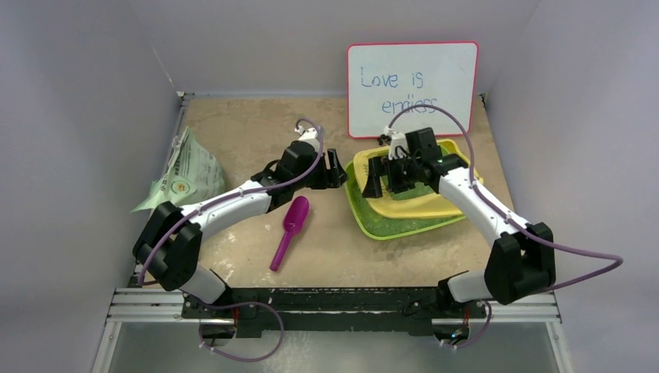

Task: Fill the litter box with clean litter
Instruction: Adjust the litter box at the center of the board.

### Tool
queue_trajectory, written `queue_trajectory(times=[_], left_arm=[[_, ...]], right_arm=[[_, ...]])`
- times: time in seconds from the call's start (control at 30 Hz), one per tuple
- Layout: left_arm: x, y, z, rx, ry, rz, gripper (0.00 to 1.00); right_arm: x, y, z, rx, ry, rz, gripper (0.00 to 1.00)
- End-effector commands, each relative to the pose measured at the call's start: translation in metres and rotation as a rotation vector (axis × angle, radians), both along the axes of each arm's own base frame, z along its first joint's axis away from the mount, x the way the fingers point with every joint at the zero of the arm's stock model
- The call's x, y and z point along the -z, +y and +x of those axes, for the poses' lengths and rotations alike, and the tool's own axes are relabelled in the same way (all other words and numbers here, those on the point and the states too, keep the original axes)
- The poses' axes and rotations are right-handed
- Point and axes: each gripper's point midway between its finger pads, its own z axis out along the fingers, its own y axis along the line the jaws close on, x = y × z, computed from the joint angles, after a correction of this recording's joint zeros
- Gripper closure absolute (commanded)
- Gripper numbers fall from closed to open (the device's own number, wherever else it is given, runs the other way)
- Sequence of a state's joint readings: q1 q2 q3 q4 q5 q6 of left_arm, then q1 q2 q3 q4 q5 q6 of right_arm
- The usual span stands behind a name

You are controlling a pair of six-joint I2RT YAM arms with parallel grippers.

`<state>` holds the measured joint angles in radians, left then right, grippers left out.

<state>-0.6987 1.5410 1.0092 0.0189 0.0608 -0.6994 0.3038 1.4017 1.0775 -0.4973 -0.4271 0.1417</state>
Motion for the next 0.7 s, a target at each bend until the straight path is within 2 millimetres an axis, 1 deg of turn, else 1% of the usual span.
queue_trajectory(times=[0.0, 0.1, 0.17, 0.3, 0.4, 0.6, 0.67], left_arm=[[-0.014, 0.023, 0.013, -0.154, -0.054, -0.007, 0.35], [-0.011, 0.027, 0.015, -0.176, -0.05, -0.002, 0.34], [-0.01, 0.028, 0.016, -0.185, -0.049, 0.002, 0.34], [-0.011, 0.025, 0.018, -0.18, -0.049, 0.0, 0.34], [-0.01, 0.02, 0.019, -0.162, -0.044, -0.008, 0.34], [-0.01, 0.012, 0.019, -0.136, -0.035, -0.028, 0.34], [-0.009, 0.009, 0.019, -0.123, -0.029, -0.031, 0.34]], right_arm=[[-0.023, 0.033, -0.018, -0.103, -0.056, 0.11, 0.03], [-0.016, 0.033, -0.036, -0.114, -0.037, 0.107, 0.05], [-0.008, 0.031, -0.049, -0.115, -0.012, 0.104, 0.06], [0.0, 0.031, -0.067, -0.127, 0.012, 0.126, 0.09], [0.005, 0.03, -0.069, -0.106, 0.014, 0.132, 0.07], [0.003, 0.047, -0.07, -0.14, 0.021, 0.164, 0.1], [0.003, 0.048, -0.07, -0.13, 0.024, 0.15, 0.12]])
